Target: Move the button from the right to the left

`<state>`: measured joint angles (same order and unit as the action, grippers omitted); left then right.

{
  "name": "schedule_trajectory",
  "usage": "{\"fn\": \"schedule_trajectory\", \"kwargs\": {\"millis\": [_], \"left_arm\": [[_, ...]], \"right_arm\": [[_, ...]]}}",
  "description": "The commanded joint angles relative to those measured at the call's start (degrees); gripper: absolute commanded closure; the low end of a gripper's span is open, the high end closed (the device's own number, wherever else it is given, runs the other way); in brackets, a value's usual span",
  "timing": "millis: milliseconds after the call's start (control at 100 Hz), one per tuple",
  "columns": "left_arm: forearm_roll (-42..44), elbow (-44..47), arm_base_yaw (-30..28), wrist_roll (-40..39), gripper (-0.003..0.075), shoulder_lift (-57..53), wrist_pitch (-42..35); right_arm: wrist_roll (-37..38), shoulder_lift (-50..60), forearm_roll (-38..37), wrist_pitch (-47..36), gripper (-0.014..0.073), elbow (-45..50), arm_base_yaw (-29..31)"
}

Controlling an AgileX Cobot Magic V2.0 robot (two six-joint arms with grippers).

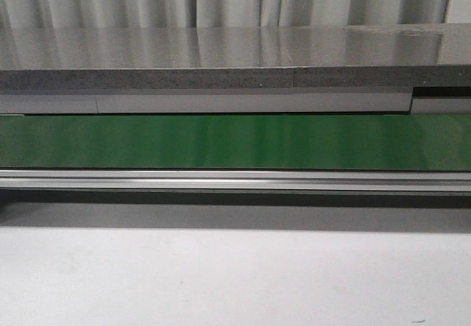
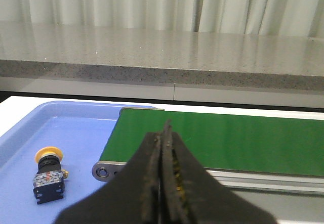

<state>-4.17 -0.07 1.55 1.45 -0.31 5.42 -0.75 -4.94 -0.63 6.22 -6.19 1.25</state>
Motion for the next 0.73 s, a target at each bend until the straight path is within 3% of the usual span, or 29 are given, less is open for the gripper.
{"fn": "schedule_trajectory", "kwargs": {"millis": [0,170,310,720], "left_arm": [[-0.07,2.60,-0.11,-0.49,0.0741,-1.79,-4.67],[-0.07,2.60,-0.11,-0.49,0.0741,-1.79,-4.67],[-0.07,2.60,-0.11,-0.49,0.0741,-1.79,-4.67],[-0.07,2.60,-0.11,-0.49,0.0741,-1.79,-4.67]], "right_arm": [[1.06,-0.46,-2.38,-9.21,0.0660,0.76,-0.66],[2.07,1.84,-2.48,-14.67,0.0660,6.90,-0.72],[2.19,6.80,-2.52,-10.11,0.0660,6.92,-0.72],[2.19,6.61,-2.47,-9.60,0.0660,6.92,-0.67]]}}
